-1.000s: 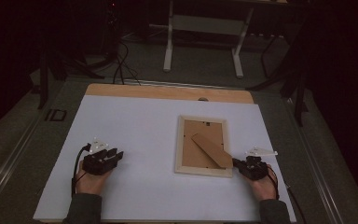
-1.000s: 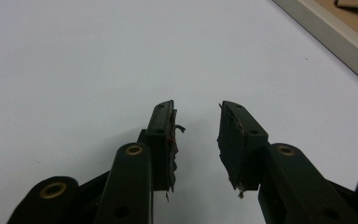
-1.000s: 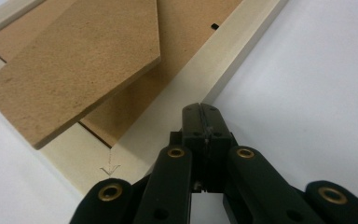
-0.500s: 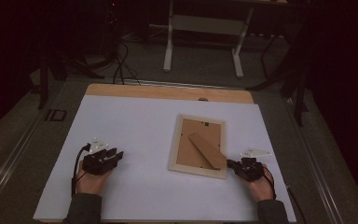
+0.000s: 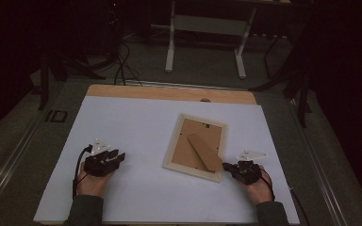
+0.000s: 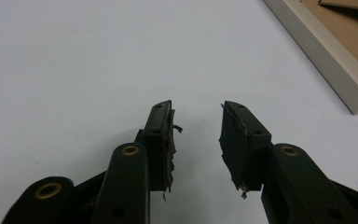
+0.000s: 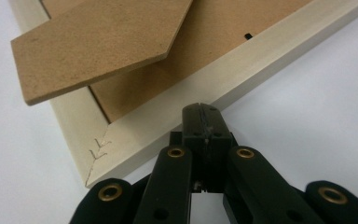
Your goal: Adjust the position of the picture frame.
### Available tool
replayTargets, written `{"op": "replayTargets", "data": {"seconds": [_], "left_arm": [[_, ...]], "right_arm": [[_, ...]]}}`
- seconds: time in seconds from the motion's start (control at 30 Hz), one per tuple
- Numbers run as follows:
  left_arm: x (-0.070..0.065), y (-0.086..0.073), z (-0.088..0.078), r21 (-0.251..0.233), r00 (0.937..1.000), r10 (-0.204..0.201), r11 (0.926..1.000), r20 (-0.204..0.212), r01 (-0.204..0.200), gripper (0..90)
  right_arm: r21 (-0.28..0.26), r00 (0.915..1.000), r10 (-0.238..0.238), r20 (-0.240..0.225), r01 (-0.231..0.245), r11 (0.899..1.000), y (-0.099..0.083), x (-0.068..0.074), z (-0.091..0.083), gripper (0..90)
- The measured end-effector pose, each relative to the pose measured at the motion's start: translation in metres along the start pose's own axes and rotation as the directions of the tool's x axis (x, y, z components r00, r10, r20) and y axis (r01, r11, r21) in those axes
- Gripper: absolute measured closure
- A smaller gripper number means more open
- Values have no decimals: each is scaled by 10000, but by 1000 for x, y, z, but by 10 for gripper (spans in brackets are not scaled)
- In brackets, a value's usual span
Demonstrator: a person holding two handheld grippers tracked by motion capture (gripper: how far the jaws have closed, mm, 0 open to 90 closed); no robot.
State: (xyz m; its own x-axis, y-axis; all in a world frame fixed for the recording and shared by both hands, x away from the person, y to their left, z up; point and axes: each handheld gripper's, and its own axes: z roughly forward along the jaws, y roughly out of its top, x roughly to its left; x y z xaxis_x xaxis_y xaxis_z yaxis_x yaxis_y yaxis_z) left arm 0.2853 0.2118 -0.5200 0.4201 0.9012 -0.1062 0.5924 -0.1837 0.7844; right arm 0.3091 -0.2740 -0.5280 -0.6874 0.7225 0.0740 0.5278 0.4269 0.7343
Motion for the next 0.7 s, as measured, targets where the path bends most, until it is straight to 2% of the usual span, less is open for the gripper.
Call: {"op": "replayTargets", "data": {"seconds": [0.47,0.7], "left_arm": [[-1,0,0,-39,10000,-29,10000,-5,29,640],[-1,0,-1,-75,10000,1,10000,-81,-2,679]], "right_arm": [[-40,9986,-308,-423,306,9995,4,13,7,899],[-69,9970,-501,-594,497,9987,6,20,12,898]]}}
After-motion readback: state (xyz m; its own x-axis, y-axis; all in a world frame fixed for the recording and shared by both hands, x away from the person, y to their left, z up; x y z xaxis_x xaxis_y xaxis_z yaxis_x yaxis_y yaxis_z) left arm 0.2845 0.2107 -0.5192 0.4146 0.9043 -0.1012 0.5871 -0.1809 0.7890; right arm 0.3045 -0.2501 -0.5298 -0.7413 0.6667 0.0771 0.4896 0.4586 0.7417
